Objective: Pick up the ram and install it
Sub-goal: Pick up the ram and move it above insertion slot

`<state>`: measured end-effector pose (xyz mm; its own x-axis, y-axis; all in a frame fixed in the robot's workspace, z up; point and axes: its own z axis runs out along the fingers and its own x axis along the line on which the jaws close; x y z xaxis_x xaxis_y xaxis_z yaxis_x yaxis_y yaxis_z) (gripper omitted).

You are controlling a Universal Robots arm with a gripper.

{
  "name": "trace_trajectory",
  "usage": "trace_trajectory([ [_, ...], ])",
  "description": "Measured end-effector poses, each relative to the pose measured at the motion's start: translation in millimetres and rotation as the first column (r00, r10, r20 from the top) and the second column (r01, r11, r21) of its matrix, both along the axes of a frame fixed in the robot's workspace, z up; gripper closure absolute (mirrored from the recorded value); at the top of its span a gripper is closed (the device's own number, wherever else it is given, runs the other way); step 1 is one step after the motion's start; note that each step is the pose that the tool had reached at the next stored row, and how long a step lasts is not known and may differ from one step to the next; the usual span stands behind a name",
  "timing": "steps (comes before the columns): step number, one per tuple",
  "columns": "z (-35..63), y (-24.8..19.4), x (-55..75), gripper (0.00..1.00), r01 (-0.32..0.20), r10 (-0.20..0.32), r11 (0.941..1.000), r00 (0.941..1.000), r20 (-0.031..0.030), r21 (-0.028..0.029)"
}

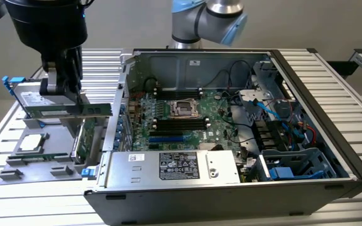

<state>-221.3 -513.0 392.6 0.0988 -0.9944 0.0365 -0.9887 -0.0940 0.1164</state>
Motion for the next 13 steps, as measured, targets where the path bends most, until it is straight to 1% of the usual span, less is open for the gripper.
trace_trajectory([
  [6, 1.7, 3.8, 26.2, 0.86, 0.000, 0.000, 1.0000, 1.0000, 0.0000, -0.0001],
  [13, 1.9, 10.4, 55.2, 0.86, 0.000, 0.000, 1.0000, 1.0000, -0.0001, -0.0003],
])
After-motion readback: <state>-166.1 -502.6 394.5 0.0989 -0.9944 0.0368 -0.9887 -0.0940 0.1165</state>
